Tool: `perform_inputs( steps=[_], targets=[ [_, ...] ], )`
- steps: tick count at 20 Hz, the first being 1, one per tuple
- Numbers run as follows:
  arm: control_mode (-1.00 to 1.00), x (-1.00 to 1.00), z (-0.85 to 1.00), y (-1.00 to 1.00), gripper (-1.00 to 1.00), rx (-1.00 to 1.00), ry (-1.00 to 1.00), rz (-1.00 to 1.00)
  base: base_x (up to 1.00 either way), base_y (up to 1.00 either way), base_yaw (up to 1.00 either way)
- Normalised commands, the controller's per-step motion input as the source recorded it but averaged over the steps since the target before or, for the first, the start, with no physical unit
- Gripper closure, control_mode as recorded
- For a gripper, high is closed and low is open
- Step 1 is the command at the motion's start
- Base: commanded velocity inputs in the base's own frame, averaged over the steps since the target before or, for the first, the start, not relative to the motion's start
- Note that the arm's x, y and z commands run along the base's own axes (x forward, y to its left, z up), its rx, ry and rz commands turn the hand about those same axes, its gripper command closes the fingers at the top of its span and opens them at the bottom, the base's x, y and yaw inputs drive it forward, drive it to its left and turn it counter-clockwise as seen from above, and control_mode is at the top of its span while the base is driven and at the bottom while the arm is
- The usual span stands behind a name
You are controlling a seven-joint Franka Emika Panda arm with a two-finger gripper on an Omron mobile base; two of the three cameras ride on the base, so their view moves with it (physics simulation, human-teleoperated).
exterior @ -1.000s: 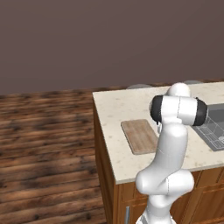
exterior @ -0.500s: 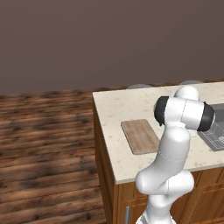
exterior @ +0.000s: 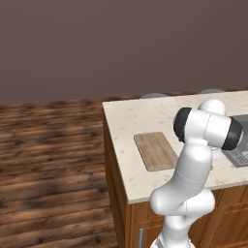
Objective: Pick up the sponge from the counter and clean the cutting board by briefly scrubbing or pressing down on the cutting board. Once finished, release the sponge.
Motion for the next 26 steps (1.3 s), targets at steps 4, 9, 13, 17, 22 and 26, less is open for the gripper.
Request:
perform_inputs(
  steps=[4, 9, 13, 17, 22, 26],
  targets=[
    [-1.0, -0.14, -0.19, 0.0, 1.0, 0.0, 0.0, 0.0, 0.0, 0.0, 0.0],
    [-1.0, -0.04, -0.04, 0.0, 1.0, 0.0, 0.0, 0.0, 0.0, 0.0, 0.0],
    [-1.0, 0.0, 0.0, 0.0, 1.0, 0.0, 0.0, 0.0, 0.0, 0.0, 0.0],
    [-1.0, 0.0, 0.0, 0.0, 1.0, 0.0, 0.0, 0.0, 0.0, 0.0, 0.0],
    [-1.0, 0.0, 0.0, 0.0, 1.0, 0.0, 0.0, 0.0, 0.0, 0.0, 0.0],
    [-1.0, 0.0, 0.0, 0.0, 1.0, 0.0, 0.0, 0.0, 0.0, 0.0, 0.0]
  ],
)
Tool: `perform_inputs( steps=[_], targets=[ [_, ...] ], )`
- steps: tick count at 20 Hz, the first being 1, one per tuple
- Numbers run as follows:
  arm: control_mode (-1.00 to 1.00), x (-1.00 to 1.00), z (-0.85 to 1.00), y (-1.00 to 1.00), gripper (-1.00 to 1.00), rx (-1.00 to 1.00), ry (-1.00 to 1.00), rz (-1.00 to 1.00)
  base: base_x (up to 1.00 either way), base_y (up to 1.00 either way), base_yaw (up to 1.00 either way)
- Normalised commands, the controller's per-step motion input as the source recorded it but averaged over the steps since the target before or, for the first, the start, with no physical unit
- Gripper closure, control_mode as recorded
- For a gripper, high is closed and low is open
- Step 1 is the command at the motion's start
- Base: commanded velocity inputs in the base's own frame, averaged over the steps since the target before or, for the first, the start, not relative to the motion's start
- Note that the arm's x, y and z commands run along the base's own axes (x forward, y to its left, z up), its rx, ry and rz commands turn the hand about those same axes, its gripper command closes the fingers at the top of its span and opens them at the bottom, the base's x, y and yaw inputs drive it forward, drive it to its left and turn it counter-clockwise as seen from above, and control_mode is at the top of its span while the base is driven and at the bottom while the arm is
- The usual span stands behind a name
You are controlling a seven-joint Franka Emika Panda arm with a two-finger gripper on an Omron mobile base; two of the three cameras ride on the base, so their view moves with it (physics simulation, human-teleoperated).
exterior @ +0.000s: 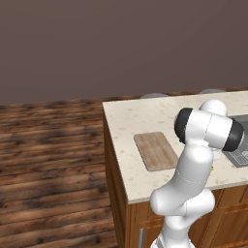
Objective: Pick up the sponge from the counter and clean the cutting board by briefly scrubbing or pressing down on the cutting board. Once finished, release the sponge.
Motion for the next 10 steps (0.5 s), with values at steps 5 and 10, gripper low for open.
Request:
perform_inputs(
  steps=[5, 10],
  targets=[
    [-1.0, 0.0, 0.0, 0.0, -1.0, 0.0, 0.0, 0.0, 0.0, 0.0, 0.0],
    [-1.0, 0.0, 0.0, 0.0, -1.0, 0.0, 0.0, 0.0, 0.0, 0.0, 0.0]
  ],
)
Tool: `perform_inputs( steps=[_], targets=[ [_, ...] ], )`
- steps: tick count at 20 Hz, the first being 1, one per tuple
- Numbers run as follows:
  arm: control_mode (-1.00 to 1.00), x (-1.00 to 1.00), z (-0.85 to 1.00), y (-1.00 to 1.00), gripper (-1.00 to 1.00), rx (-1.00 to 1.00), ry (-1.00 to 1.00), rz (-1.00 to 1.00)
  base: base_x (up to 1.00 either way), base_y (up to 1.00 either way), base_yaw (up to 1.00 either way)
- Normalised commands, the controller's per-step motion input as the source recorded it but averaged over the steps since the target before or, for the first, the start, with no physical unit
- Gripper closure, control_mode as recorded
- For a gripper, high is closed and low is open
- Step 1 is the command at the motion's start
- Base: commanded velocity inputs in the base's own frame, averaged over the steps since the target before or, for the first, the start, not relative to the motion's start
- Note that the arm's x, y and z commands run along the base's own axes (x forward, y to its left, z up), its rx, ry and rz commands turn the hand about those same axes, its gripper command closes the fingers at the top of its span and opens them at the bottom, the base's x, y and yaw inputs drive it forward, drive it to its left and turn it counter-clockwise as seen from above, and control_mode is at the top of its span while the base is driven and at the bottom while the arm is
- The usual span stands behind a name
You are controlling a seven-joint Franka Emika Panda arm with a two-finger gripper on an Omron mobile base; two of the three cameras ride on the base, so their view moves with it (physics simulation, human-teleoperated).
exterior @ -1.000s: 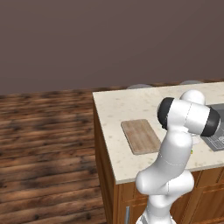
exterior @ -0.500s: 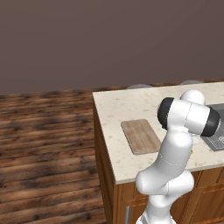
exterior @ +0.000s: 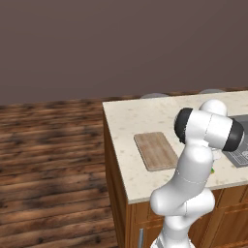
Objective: Pick up the sponge from the counter and clean the cutting board by briefly scrubbing or pressing down on the cutting board. Once finished, release the sponge.
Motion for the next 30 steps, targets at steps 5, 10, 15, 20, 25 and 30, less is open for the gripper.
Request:
perform_inputs(
  steps=[5, 10, 15, 20, 25, 30],
  targets=[
    [-1.0, 0.0, 0.0, 0.0, -1.0, 0.0, 0.0, 0.0, 0.0, 0.0, 0.0],
    [-1.0, 0.0, 0.0, 0.0, -1.0, 0.0, 0.0, 0.0, 0.0, 0.0, 0.0],
    [-1.0, 0.0, 0.0, 0.0, -1.0, 0.0, 0.0, 0.0, 0.0, 0.0, 0.0],
    [-1.0, 0.0, 0.16, 0.0, -1.0, 0.0, 0.0, 0.0, 0.0, 0.0, 0.0],
    [-1.0, -0.11, 0.49, 0.0, -1.0, 0.0, -0.07, 0.0, 0.0, 0.0, 0.0],
    [-1.0, -0.31, 0.49, 0.0, -1.0, 0.0, -0.17, 0.0, 0.0, 0.0, 0.0]
  ],
)
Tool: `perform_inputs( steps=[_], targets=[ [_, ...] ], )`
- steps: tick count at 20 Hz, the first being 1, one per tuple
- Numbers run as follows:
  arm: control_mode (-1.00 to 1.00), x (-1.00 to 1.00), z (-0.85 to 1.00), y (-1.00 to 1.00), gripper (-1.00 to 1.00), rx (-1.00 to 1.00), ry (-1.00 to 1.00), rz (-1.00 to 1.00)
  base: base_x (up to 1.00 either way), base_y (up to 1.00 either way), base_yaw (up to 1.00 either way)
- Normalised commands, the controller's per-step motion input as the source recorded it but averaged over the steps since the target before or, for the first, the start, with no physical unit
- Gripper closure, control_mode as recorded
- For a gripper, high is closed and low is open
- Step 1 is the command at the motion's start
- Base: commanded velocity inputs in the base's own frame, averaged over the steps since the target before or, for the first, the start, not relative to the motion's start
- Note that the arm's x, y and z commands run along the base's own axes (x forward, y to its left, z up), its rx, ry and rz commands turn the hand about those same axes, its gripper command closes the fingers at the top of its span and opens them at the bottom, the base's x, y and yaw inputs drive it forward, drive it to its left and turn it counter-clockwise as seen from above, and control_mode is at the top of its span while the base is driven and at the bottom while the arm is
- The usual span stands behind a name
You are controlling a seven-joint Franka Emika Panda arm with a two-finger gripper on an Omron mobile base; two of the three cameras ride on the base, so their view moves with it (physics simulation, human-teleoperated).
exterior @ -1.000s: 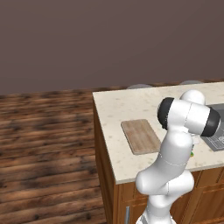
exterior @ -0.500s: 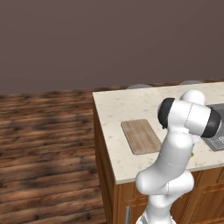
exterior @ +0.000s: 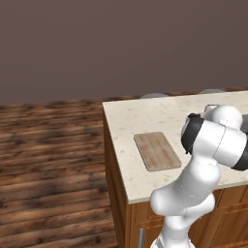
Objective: Pick up the sponge from the counter and clean the cutting board by briefly scrubbing or pressing down on the cutting board. Once finished, release the sponge.
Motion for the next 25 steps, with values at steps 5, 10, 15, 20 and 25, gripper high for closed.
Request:
perform_inputs(
  steps=[5, 10, 15, 20, 25],
  targets=[
    [-1.0, -0.45, 0.53, 0.09, -1.0, 0.0, -0.21, 0.0, 0.0, 0.0, 0.0],
    [-1.0, -0.37, 0.6, 0.42, -1.0, 0.0, -0.19, -0.02, 0.0, 0.0, 0.0],
    [-1.0, -0.21, 0.69, 0.66, -1.0, 0.0, -0.06, -0.01, 0.0, 0.0, 0.0],
    [-1.0, -0.24, 0.7, 0.73, -1.0, -0.01, 0.0, 0.0, 0.0, 0.0, 0.0],
    [-1.0, -0.34, 0.6, 0.61, -1.0, 0.0, -0.01, -0.01, 0.0, 0.0, 0.0]
  ],
)
